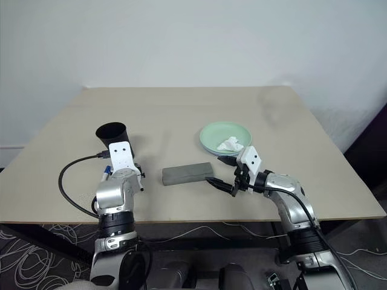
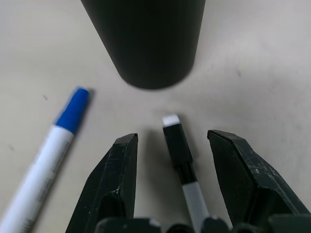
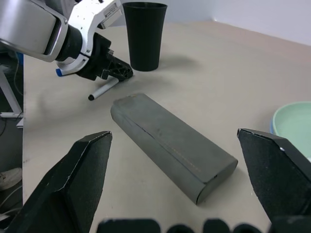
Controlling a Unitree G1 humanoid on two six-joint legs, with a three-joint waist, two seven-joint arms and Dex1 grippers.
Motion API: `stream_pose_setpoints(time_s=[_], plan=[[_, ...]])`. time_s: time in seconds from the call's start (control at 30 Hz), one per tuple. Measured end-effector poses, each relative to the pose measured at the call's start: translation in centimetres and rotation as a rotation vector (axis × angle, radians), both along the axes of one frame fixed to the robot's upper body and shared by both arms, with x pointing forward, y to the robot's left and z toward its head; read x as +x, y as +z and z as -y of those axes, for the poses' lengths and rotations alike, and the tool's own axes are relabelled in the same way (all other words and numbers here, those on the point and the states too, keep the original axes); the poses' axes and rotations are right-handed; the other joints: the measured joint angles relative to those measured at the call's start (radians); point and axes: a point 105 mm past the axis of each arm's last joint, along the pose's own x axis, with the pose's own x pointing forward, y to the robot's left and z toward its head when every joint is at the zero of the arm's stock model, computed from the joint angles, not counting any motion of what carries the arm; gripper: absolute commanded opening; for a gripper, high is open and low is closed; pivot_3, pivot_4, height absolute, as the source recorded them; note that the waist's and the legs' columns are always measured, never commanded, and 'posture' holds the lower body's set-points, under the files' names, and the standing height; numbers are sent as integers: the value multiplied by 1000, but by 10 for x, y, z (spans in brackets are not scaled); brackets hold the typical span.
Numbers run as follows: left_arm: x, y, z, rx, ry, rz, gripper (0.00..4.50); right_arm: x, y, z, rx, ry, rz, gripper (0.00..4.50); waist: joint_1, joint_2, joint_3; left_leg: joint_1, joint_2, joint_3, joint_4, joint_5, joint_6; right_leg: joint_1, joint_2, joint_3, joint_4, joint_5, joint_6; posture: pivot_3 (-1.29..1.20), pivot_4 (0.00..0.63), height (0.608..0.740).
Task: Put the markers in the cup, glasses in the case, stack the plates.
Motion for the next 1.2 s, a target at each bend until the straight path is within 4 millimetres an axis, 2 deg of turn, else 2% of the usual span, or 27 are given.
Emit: stream_pose_setpoints(time_s=[0.07, 0.17, 0.33, 0.53, 0.63, 0.8, 0.87, 0.97, 1.1, 1.2], plan=[[0, -2, 0, -19, 10, -10, 2398, -1, -3, 1, -1, -5, -10, 4482, 0, 0, 0, 0, 0, 0, 0, 0, 0, 0, 0, 0, 0, 0, 0, 0, 0, 736], [0, -2, 0, -45, 29, -13, 1827, -1, -4, 2, -3, -11, -12, 4482, -1, 0, 0, 0, 0, 0, 0, 0, 0, 0, 0, 0, 0, 0, 0, 0, 0, 736], [-1, -2, -3, -52, 61, -9, 64, -1, -4, 2, -5, -13, -9, 4482, -2, 0, 0, 0, 0, 0, 0, 0, 0, 0, -1, 0, 0, 0, 0, 0, 0, 736], [0, -2, -4, -49, 64, -8, 11, -1, -4, 2, -5, -12, -7, 4482, -2, 0, 0, 0, 0, 0, 0, 0, 0, 1, -1, 0, 0, 0, 0, 0, 0, 736], [6, 2, -3, -26, 10, 19, 11, -1, -4, 2, -4, -13, -6, 4482, -2, 0, 0, -1, 0, -1, 0, 0, 0, 0, -2, 0, 0, 0, 0, 0, 0, 736], [27, 39, 32, -45, -287, 259, 11, -1, -3, 2, -3, -13, -3, 4482, 0, 0, 0, -1, 0, 1, -2, 0, 0, 0, -5, -1, -2, 0, 0, 0, 0, 736], [31, 59, 51, -31, -458, 369, 11, -1, -3, 2, -2, -13, -3, 4482, -2, 0, 0, -2, 0, 1, -3, 0, 0, 0, -6, -1, -4, -1, -1, 0, 0, 736], [33, 83, 67, -7, -620, 503, 11, -1, -3, 1, -1, -13, -2, 4482, -2, 1, 0, -1, 0, 1, -6, 0, 0, 0, -6, -1, -8, -1, -1, 0, 0, 736], [36, 115, 64, 95, -703, 694, 11, -1, -3, 1, -1, -13, -1, 4482, -1, 1, 0, -1, 0, 1, -8, 0, 0, -2, -5, -1, -8, 0, 0, 0, 0, 736], [48, 144, 40, 246, -642, 832, 11, 0, -1, 0, 1, -10, 7, 4482, 0, 1, 0, -1, 0, 1, -9, 0, 0, -3, -5, -1, -8, 0, 0, 0, 0, 736]])
